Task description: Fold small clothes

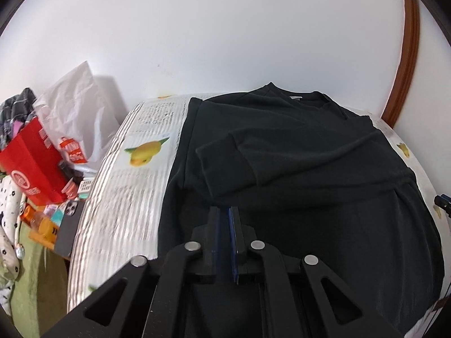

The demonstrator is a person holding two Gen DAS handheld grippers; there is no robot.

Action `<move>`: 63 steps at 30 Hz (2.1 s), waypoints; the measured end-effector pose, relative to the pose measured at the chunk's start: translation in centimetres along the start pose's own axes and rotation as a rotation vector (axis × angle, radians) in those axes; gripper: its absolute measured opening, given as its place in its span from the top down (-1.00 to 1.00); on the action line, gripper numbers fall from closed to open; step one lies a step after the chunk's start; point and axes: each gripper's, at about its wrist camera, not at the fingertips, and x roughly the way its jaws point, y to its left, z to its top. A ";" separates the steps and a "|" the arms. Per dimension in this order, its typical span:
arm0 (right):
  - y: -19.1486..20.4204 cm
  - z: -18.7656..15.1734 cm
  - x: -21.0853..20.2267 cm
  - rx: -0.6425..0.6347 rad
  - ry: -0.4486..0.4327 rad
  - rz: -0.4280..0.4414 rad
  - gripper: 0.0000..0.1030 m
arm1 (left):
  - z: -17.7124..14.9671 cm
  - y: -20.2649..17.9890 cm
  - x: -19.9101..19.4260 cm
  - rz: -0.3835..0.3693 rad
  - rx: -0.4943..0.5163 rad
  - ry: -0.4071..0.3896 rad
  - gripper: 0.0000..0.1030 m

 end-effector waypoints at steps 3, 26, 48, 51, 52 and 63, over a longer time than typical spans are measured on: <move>0.1 -1.7 -1.3 -0.021 0.001 -0.015 -0.08 | -1.4 0.2 -1.4 -0.008 -0.014 0.004 0.84; -1.6 -11.0 -3.4 0.048 0.066 -0.032 -0.09 | -13.0 2.7 -3.3 -0.010 -0.104 0.145 0.20; -0.1 -14.6 -4.2 0.025 0.036 0.002 -0.09 | -15.8 0.1 -5.0 -0.030 -0.046 0.108 0.11; -0.4 -14.5 -3.8 0.043 0.030 0.016 -0.08 | -15.7 -0.8 -4.9 -0.006 -0.030 0.111 0.21; -0.4 -14.4 -3.7 0.044 0.026 0.017 -0.06 | -15.7 -1.1 -4.8 0.002 -0.036 0.111 0.26; -1.3 -13.7 -6.1 0.026 -0.048 0.073 0.80 | -14.7 -0.2 -7.7 -0.018 -0.089 0.034 0.82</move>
